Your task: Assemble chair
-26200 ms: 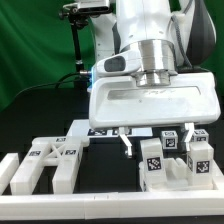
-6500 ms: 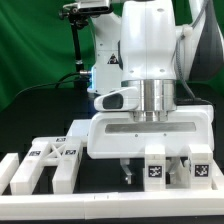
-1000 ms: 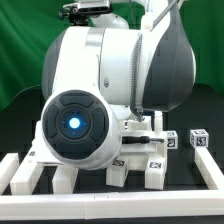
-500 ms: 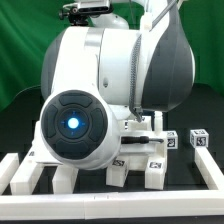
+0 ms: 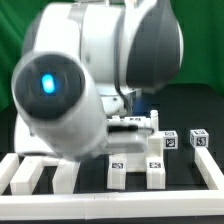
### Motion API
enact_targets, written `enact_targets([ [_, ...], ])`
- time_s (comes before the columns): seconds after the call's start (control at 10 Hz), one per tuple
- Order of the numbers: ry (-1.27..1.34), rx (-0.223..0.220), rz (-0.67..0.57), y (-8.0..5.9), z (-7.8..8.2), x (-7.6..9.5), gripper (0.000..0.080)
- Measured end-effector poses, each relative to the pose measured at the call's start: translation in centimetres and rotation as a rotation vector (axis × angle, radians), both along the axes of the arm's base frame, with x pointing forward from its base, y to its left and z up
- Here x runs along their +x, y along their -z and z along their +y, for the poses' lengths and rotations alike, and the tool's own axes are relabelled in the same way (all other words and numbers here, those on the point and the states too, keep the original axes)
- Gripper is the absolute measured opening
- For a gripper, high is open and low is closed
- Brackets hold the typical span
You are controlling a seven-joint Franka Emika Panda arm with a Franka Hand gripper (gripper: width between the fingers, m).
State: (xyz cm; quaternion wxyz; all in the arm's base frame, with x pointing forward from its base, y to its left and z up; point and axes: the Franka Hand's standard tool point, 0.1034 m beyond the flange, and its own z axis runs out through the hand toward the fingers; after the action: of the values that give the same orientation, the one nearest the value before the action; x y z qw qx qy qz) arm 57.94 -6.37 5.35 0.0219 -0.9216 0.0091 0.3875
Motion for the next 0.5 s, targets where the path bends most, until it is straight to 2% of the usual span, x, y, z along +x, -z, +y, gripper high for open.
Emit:
enact_targets([
  [0.1,-0.021,0.012,-0.134,-1.5,-0.6,1.8,0.0649],
  [0.3,-0.018,0.019,-0.294,-3.3,-2.3,1.6,0.0649],
  [0.5,-0.011,0.004,-0.427,-3.2,-4.2,1.1,0.0649],
])
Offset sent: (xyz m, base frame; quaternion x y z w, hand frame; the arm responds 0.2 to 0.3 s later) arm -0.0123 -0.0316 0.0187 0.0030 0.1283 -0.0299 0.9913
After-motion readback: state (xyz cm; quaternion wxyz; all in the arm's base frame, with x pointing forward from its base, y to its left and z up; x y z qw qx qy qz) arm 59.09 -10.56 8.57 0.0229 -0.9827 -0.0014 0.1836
